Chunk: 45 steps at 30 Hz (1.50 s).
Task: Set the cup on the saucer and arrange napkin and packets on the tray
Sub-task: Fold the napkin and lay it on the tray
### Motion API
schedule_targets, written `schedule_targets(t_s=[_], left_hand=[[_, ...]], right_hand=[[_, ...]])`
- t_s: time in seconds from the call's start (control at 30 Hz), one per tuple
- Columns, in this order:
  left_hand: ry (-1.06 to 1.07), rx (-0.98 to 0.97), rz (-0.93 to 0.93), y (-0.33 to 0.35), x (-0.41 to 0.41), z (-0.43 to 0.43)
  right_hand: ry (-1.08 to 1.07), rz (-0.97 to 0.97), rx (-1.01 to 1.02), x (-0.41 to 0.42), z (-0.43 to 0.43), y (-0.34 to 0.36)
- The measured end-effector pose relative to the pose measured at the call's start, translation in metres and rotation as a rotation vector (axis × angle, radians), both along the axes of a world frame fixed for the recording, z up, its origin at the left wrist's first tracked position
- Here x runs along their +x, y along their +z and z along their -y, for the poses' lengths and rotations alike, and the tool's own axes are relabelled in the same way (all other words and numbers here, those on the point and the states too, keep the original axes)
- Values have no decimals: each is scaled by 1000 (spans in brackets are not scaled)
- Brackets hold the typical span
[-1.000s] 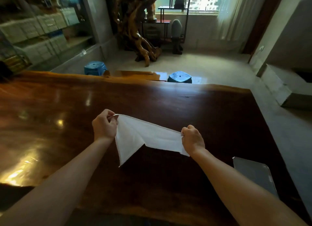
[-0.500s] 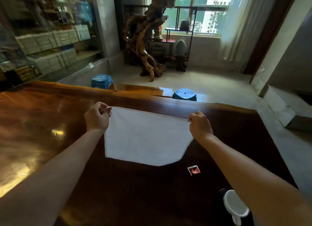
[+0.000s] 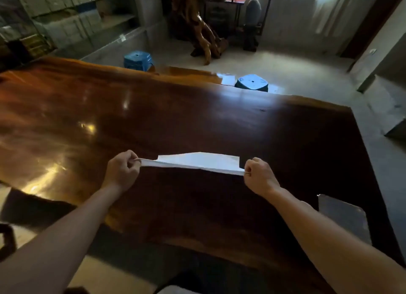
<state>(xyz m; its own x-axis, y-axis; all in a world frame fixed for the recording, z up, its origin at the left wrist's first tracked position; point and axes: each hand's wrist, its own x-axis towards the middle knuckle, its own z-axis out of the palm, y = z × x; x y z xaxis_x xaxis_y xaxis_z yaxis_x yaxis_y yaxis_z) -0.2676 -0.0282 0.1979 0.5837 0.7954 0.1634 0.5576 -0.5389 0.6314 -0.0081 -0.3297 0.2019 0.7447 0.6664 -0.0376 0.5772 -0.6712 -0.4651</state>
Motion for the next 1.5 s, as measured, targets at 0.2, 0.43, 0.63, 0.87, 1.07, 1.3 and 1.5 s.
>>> schedule_targets(t_s=[0.2, 0.43, 0.63, 0.87, 1.07, 1.3, 1.5], left_hand=[[11, -156, -202, -78, -62, 56], [97, -312, -354, -123, -64, 73], [221, -426, -364, -136, -20, 35], [253, -504, -388, -153, 29, -22], [277, -527, -430, -180, 58, -60], [259, -554, -452, -210, 75, -89], [229, -523, -471, -218, 88, -92]], right_hand=[[49, -151, -186, -50, 49, -74], [36, -211, -294, -53, 64, -113], [-143, -229, -263, -9, 33, -125], [-386, -337, -155, 49, -38, -147], [-480, -372, -171, 80, -87, -177], [-579, -407, -160, 106, -109, -208], [-701, -438, -242, 112, -107, -230]])
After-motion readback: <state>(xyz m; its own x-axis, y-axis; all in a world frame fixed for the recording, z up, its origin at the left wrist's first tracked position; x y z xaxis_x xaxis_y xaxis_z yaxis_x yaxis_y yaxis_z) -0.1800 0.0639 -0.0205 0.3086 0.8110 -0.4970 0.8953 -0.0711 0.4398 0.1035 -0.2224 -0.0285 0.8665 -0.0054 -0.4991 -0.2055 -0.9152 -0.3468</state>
